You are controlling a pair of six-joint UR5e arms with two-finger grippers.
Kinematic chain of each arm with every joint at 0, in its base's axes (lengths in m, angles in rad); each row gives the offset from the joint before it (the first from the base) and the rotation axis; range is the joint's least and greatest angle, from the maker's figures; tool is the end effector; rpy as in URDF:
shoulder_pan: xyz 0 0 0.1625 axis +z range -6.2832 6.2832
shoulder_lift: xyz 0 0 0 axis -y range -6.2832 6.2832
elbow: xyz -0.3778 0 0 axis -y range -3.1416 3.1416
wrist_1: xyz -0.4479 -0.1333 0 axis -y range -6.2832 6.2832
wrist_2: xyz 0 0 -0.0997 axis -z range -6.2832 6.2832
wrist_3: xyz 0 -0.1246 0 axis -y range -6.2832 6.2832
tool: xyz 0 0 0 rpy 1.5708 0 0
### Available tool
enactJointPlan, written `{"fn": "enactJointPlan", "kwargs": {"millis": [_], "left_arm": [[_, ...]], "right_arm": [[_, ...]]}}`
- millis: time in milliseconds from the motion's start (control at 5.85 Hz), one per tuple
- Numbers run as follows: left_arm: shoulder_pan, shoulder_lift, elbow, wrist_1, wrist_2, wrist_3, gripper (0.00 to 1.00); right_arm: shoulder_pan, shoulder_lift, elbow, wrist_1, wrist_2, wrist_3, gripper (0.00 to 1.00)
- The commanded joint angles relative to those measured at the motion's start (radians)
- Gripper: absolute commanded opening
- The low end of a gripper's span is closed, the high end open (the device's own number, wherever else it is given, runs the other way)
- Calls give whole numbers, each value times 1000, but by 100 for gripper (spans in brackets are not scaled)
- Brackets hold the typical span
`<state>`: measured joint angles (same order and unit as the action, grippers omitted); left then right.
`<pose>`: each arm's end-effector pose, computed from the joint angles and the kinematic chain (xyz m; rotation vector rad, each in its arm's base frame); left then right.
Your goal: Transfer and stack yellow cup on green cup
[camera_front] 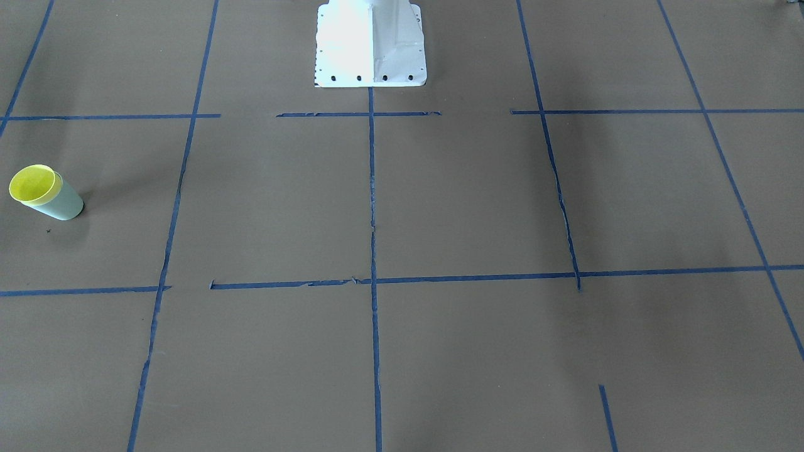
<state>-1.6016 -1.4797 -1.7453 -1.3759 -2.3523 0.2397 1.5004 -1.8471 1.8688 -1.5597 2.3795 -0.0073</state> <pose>-0.0610 -0.4996 0.6004 0.0005 0.7886 0.1544 0.0116 -0.4491 0.5990 0.0055 -0.8095 -0.0867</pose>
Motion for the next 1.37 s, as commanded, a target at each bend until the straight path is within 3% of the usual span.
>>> {"fn": "enactJointPlan", "kwargs": {"millis": [0,1196], "left_arm": [[14,-1,1,6,1,0,100],[32,6,6,9,1,0,100]], "right_arm": [[15,-11,7,1,3,0,100],[14,-17,23,1,4,0,100]]}}
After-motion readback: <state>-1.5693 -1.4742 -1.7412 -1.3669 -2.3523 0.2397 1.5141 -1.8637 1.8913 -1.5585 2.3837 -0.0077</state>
